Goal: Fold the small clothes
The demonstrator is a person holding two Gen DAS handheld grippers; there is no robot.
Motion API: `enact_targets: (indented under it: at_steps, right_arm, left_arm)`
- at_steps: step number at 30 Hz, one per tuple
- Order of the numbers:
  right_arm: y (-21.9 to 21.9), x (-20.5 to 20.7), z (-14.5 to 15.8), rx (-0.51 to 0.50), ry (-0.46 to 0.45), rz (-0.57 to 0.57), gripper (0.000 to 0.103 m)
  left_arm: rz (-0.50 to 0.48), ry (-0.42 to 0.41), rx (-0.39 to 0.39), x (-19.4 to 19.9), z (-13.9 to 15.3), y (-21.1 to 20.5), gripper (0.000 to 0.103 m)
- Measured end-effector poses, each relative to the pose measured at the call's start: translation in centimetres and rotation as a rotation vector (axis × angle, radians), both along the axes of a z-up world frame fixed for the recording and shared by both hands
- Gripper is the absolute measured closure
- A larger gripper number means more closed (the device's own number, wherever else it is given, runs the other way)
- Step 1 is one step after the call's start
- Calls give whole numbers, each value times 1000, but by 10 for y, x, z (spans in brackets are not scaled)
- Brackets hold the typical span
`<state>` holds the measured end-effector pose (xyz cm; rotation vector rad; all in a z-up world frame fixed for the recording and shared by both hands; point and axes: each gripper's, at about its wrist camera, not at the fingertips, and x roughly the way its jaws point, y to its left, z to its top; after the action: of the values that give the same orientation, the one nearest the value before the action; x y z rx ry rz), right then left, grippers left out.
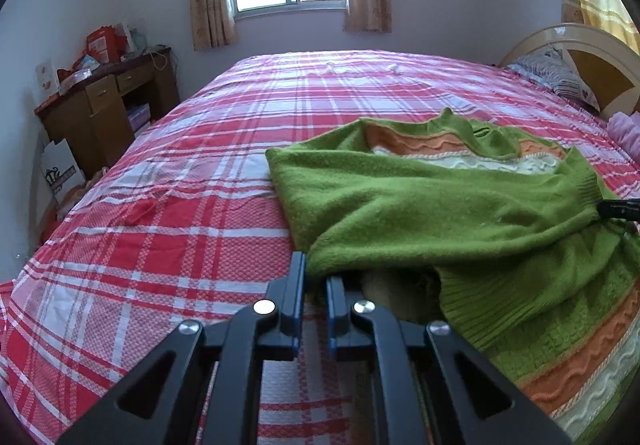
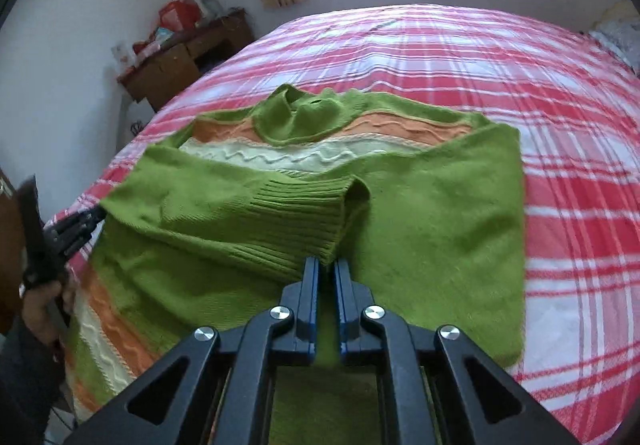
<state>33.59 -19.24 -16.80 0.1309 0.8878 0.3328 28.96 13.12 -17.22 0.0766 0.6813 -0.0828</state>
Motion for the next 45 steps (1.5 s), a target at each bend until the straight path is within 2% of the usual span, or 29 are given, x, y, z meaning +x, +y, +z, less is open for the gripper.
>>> enact_targets:
  at_steps: [3, 6, 8, 9, 10, 12, 16, 17, 18, 19, 23, 25, 27, 29, 30, 31, 33, 36, 39, 41, 44, 45]
  right_arm:
    - [-7, -5, 5, 7, -15, -23, 96]
    - [-7, -7, 7, 21, 9, 19, 96]
    - [-11, -7, 10, 51, 10, 6, 96]
    - [-13, -6, 12, 63, 3, -10, 92]
    - [-16, -4, 14, 87, 0, -27, 76]
    - [-18, 3, 14, 147, 6, -37, 52]
    - [-9, 26, 6, 193, 56, -33, 54]
    - [-6, 30, 4, 191, 66, -24, 63]
    - [1, 34, 2, 161, 73, -11, 99]
    - [5, 34, 4, 125, 61, -9, 100]
    - [5, 23, 29, 43, -35, -2, 100]
    - [-1, 19, 41, -1, -76, -16, 100]
    - [-8, 24, 39, -6, -57, -23, 100]
    - [-11, 34, 19, -1, 29, -3, 99]
    - [-12, 38, 7, -34, 58, -21, 93]
    - [-16, 38, 2, -52, 62, -44, 73]
    - [-27, 31, 1, -40, 31, -99, 60]
    - [-44, 16, 10, -51, -2, -185, 60]
    - [-36, 4, 29, -63, -76, -160, 60]
    - [-17, 4, 37, -39, -103, -70, 60]
    - [12, 12, 32, -46, -86, 21, 60]
    - [17, 14, 28, -35, -73, 38, 60]
  left_arm:
    - [-4, -1, -14, -1, 0, 3, 93]
    - [-20, -13, -31, -3, 2, 3, 93]
    - [-25, -23, -38, -5, 3, 4, 93]
    - [-25, -26, -39, -5, 3, 3, 93]
    - [-25, -25, -36, -5, 3, 2, 93]
    - [-31, -32, -29, -6, 4, 2, 93]
    - [-71, -50, -16, -14, 5, -3, 93]
    - [-72, -52, -15, -14, 5, -4, 93]
    - [-71, -53, -19, -15, 5, -3, 93]
    - [-69, -54, -29, -15, 5, -2, 92]
    - [-94, -62, -72, -18, 7, 2, 92]
    - [-114, -60, -78, -18, 7, 0, 83]
    - [-114, -63, -71, -18, 7, -2, 78]
    - [-100, -56, -72, -17, 6, -1, 70]
    - [-100, -57, -81, -17, 7, 1, 66]
    - [-100, -61, -94, -17, 8, 2, 63]
    - [-94, -74, -125, -20, 10, 8, 59]
    - [-51, -105, -199, -27, 21, 25, 45]
    - [-5, -126, -242, -25, 35, 31, 36]
    - [0, -122, -223, -19, 42, 23, 30]
    - [-23, -57, -94, 0, 40, -9, 28]
    - [-22, -17, -16, 9, 32, -23, 28]
